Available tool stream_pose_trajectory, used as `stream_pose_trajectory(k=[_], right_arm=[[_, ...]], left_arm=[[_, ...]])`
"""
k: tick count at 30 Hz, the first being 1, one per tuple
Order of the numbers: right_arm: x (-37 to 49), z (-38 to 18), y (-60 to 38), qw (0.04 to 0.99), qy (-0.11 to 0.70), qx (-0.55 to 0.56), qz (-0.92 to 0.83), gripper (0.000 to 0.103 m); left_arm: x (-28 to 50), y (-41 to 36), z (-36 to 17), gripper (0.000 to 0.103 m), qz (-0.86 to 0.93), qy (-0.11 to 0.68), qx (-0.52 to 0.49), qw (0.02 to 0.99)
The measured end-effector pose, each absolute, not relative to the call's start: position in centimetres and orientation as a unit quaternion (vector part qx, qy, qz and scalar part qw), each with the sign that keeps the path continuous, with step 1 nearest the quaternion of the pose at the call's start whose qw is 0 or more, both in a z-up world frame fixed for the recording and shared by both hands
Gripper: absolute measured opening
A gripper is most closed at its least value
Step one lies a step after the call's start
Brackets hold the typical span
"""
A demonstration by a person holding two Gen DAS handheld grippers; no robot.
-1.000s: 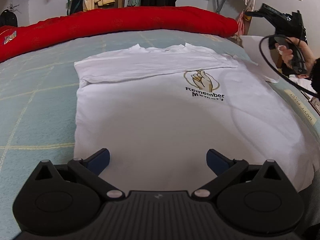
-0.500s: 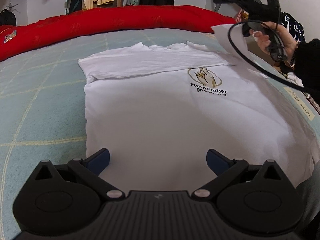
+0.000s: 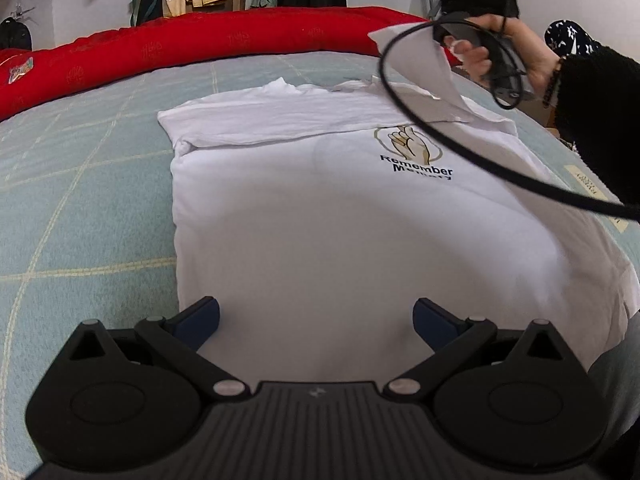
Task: Fold clothes
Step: 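Carry the sleeve with the right tool across the shirt body toward the collar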
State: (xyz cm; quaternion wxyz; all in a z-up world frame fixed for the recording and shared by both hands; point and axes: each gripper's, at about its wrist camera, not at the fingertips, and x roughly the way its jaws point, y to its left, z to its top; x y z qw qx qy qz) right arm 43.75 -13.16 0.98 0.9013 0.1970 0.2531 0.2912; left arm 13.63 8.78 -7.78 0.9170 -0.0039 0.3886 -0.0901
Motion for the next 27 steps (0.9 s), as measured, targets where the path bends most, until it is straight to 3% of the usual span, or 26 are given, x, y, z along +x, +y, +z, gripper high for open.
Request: stream_pose_trajectory(k=[27], right_arm=[[39.5,-3.0,0.0,0.903,0.284,-0.1,0.308,0.103]], left_arm=[[13.0,8.8,-8.0,0.102,-0.088,0.386,-0.001,0.918]])
